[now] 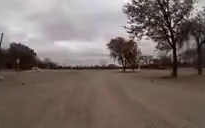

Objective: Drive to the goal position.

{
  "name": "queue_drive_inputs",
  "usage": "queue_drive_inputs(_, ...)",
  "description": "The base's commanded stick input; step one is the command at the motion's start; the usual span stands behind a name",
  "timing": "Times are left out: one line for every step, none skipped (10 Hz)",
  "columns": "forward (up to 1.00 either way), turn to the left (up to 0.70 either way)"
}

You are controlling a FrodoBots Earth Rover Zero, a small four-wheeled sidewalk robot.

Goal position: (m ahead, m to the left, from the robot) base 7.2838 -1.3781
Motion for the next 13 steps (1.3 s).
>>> queue_drive_inputs(0.7,-0.01)
queue_drive_inputs(0.7,-0.01)
queue_drive_inputs(0.7,-0.01)
queue_drive_inputs(0.7,-0.01)
queue_drive_inputs(0.7,-0.01)
queue_drive_inputs(0.7,-0.01)
queue_drive_inputs(0.7,-0.01)
queue_drive_inputs(0.7,-0.01)
queue_drive_inputs(0.7,-0.01)
queue_drive_inputs(0.7,-0.01)
queue_drive_inputs(0.7,-0.14)
queue_drive_inputs(0.7,-0.01)
queue_drive_inputs(0.7,-0.01)
